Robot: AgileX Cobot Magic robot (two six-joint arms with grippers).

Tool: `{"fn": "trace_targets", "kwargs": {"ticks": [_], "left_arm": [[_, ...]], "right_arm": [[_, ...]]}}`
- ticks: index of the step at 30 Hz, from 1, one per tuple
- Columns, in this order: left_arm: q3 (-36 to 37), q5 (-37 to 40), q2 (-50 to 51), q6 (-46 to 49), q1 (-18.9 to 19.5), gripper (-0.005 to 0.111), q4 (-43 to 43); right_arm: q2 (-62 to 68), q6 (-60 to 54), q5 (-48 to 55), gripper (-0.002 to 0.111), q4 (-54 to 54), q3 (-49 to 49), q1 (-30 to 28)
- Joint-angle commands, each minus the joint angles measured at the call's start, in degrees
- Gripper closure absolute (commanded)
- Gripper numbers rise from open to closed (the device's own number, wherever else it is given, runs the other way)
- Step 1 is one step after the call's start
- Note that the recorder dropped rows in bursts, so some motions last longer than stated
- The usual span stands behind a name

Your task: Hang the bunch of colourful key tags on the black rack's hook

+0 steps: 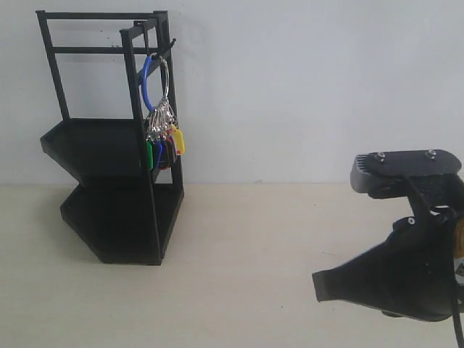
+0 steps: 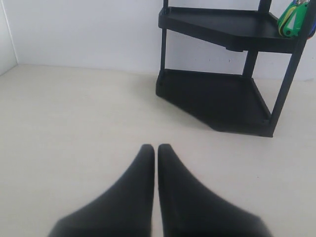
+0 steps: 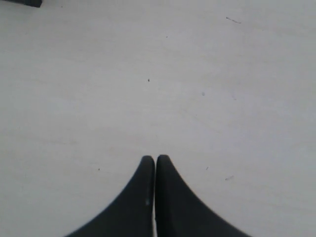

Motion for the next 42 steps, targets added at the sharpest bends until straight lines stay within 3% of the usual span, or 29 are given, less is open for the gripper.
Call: {"fn": "trace_targets", "kwargs": {"ticks": [1,5,11,20,30,42], "left_arm": [[-0.14,-0.20,0.20,-0.36,-0.48,0.102,-0.05],[-0.14,-0.20,0.20,-0.36,-0.48,0.102,-0.05],[-0.14,-0.20,0.20,-0.36,-0.48,0.102,-0.05],[-0.14,-0.20,0.20,-0.36,-0.48,0.102,-0.05],[-0.14,-0.20,0.20,-0.36,-0.48,0.102,-0.05],[-0.14,-0.20,0.20,-0.36,-0.48,0.102,-0.05]], "right_arm": [[-3.45,-0.31,-0.28,0.108,-1.84,1.19,-0.05],[-8.63,-0.31,-5.40,0.108,-1.84,5.85,-2.76],[-20.80,-0.31,-16.64,0.108,-1.84,17.32,-14.83],[-46.17,-0.06,-16.26,0.108,-1.73,30.54,-27.56],[-66.43,1.02,-15.36,0.108,-1.73,41.53,-32.06],[-66.54,11.17,-16.75,0.108,-0.04,42.61,-32.54]]}}
